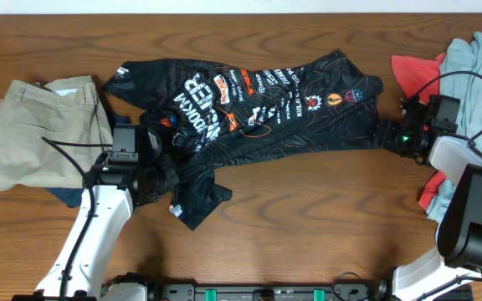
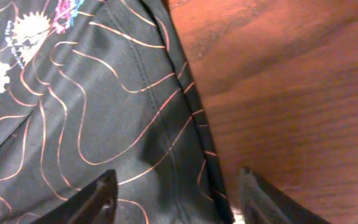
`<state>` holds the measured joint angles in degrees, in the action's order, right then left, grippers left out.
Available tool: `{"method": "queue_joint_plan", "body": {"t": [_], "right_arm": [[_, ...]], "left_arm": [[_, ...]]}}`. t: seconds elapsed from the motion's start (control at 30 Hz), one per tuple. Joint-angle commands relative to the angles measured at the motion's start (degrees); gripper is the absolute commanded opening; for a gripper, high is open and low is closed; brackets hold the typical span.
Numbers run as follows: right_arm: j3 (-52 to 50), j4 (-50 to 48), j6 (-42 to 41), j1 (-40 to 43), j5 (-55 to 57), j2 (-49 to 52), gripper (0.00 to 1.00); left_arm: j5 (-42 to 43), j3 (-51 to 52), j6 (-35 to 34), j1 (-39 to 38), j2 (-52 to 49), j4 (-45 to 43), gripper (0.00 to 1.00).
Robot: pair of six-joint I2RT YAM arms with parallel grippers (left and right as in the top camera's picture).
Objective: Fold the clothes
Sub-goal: 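Grasp the jersey's right edge with the right gripper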
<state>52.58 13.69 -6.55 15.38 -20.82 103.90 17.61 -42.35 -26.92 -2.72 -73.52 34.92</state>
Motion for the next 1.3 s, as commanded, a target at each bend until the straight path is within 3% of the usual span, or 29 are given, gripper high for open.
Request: {"method": "queue_joint_plan", "body": {"t": [0.0, 0.13, 0.37, 0.73, 0.97, 1.27], "right_arm": [[-2.6, 2.8, -1.3, -1.2, 1.1, 4.4, 0.56], [-2.6, 5.4, -1.4, -1.2, 0.8, 4.4, 0.50], [-2.6, 6.0, -1.1, -2.2, -2.6, 4.4, 0.48], [-2.6, 6.0, -1.1, -2.3, -2.6, 4.4, 0.01], [-0.8, 8.0, -1.1, -1.5, -6.1, 3.0, 0.01], [11.7, 23.3, 1.5, 0.1, -6.0, -8.3, 0.01]], "left_arm": [[-0.6, -0.1, 1.0, 0.3, -0.2, 0.2, 0.06], [-0.6, -0.1, 1.0, 0.3, -0.2, 0.2, 0.06], [-0.6, -0.1, 1.0, 0.3, -0.2, 0.2, 0.06], [-0.6, -0.1, 1.0, 0.3, -0.2, 0.2, 0.06], [-0.6, -0.1, 1.0, 0.3, -0.2, 0.2, 0.06], [-0.6, -3.0, 4.7, 0.3, 0.2, 1.0, 0.06]]}}
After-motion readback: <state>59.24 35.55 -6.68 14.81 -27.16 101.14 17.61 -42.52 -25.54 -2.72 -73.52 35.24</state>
